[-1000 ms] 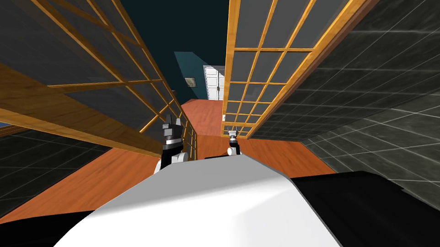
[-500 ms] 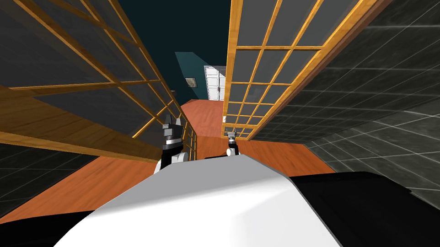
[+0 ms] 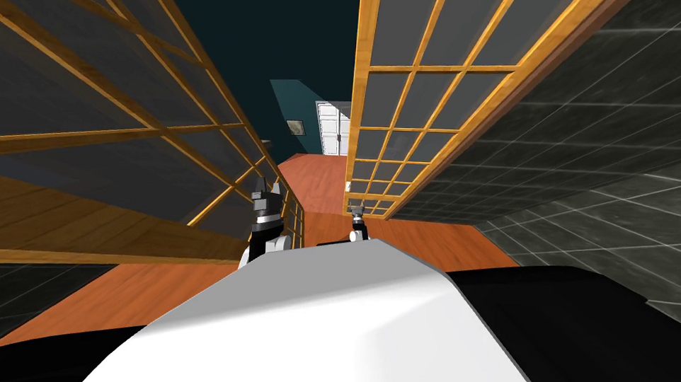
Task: Pull the door open
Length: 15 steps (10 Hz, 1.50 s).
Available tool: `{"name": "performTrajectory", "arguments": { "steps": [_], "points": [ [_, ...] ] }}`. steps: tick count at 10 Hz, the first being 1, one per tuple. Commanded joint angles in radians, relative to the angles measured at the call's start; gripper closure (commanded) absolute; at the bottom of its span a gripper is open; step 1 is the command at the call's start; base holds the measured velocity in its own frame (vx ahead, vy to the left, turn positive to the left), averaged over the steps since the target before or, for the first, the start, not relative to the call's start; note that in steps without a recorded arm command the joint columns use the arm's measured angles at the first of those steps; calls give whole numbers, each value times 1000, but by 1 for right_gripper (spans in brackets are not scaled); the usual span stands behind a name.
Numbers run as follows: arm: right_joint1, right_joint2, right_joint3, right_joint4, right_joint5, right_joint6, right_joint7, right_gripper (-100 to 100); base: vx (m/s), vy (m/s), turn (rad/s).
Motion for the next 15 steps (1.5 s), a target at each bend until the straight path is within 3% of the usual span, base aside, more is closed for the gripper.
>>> {"name": "performTrajectory", "arguments": {
  "steps": [1,13,14,15],
  "points": [
    [-10,2,12,36,-18,-9,-29,-100,102,8,2],
    [-91,26,89,295,-147,-58,-220,-100,149,25,-22],
    [-89,26,86,285,-143,-53,-210,-100,71,17,-2],
    [-94,21,50,296,-138,-55,-219,-100,72,-2,159]
  ]
}}
